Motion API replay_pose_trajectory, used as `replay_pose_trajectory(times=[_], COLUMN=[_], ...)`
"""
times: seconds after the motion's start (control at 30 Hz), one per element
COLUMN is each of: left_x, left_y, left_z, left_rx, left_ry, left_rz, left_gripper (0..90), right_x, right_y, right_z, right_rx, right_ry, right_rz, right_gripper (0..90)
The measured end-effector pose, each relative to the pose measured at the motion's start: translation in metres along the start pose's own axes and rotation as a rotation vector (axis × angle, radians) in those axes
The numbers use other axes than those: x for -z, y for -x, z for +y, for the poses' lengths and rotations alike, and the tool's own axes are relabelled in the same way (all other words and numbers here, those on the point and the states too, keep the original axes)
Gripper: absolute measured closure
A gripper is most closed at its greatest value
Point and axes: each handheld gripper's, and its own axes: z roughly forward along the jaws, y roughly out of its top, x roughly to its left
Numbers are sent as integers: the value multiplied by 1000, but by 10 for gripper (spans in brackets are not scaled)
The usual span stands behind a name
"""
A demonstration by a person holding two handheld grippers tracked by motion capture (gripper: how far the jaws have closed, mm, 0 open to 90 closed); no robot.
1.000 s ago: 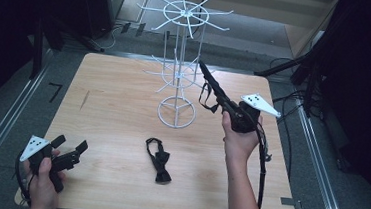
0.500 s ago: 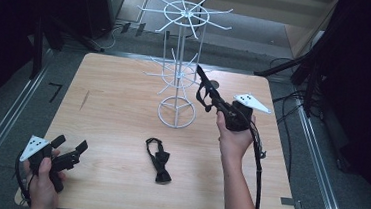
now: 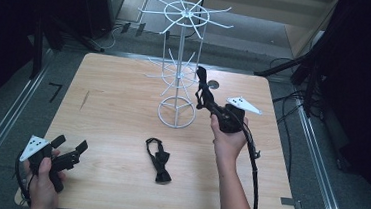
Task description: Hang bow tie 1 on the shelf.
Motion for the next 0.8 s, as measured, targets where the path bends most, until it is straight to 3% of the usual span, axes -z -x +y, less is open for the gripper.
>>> replay_pose_trajectory(times=[0.07,0.23,0.33,0.63,0.8], left_x=[0,0,0,0,0], left_y=[0,0,0,0,0], left_z=[0,0,0,0,0], left_rx=[0,1,2,0,1], left_ry=[0,0,1,0,2], left_rz=[0,-1,-1,0,-1], left_gripper=[93,92,92,92,92], right_x=[-2,-4,-1,15,27], right_y=[-1,-1,0,-5,-10], right_z=[-1,-5,-7,-17,-22], right_rx=[0,-8,-11,36,61], right_ry=[-4,-3,-10,-10,19], right_rz=[13,20,2,0,3], right_gripper=[838,586,483,402,343])
